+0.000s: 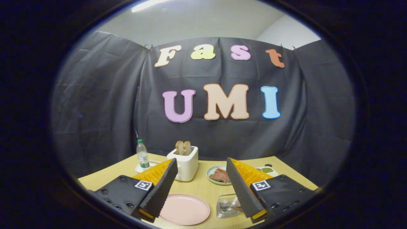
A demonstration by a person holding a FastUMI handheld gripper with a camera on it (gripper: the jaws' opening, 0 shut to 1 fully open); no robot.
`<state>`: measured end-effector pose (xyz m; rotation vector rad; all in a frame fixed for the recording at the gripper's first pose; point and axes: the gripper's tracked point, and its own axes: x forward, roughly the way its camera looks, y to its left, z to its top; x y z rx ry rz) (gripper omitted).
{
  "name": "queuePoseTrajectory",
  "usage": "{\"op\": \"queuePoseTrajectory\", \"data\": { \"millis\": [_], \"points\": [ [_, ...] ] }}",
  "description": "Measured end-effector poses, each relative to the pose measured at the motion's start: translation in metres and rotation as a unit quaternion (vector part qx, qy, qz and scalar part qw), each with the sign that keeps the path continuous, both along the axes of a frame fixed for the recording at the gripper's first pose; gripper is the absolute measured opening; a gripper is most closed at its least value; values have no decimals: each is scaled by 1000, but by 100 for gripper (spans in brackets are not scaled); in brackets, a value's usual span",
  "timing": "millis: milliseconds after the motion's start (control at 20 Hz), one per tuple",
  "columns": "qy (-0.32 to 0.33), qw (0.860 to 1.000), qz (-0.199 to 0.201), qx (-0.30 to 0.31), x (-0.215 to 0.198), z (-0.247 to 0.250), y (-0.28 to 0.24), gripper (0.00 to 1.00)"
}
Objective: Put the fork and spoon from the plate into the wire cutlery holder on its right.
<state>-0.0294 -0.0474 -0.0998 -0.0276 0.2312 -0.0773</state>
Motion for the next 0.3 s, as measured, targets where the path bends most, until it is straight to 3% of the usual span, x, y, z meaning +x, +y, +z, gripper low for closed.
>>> {"op": "queuePoseTrajectory", "data": {
  "millis": [300],
  "points": [
    [-7,1000,-10,-3,8,-1,-9,98]
  ]
}}
